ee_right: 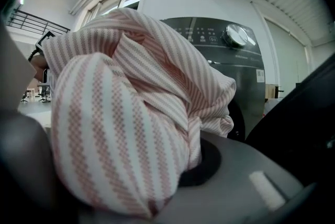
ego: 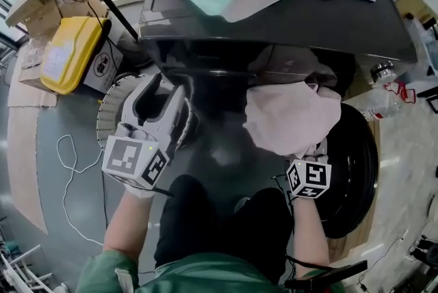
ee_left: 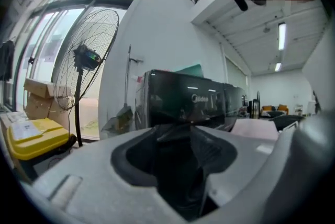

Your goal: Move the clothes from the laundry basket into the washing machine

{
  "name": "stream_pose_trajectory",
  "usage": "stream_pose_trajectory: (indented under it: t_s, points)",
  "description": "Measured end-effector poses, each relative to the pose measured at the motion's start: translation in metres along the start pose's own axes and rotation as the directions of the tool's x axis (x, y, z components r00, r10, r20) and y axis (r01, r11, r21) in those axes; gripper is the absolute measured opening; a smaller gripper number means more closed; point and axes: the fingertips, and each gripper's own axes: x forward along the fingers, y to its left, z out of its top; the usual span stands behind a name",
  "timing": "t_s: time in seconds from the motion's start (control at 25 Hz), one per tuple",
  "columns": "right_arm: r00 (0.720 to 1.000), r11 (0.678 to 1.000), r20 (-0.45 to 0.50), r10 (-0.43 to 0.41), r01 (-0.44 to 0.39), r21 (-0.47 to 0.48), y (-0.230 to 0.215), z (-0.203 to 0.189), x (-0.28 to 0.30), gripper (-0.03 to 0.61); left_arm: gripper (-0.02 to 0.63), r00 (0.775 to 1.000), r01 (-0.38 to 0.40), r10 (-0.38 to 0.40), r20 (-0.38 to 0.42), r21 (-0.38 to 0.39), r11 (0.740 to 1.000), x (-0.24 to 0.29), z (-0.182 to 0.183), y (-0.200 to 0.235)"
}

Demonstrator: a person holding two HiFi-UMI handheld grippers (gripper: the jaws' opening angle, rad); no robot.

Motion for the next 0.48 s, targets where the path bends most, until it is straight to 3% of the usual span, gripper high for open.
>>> stream_pose_trajectory:
  t_s: [0.28, 0.48]
  points:
    - [0.998, 1.000, 0.064, -0.007, 0.008, -0.026, -0.001, -0.061, 0.063, 0.107, 0.202, 0.997, 0.019, -0.022, 0.080, 0.033, 0.999, -0.002, -0.069, 0.005]
    - [0.996, 0.999, 0.089, -0.010, 0.013, -0.037, -0.003, -0.069, 0.089, 0.107, 0.202, 0.995, 0.018, -0.022, 0.092, 0.042, 0.999, -0.006, -0.096, 0.003]
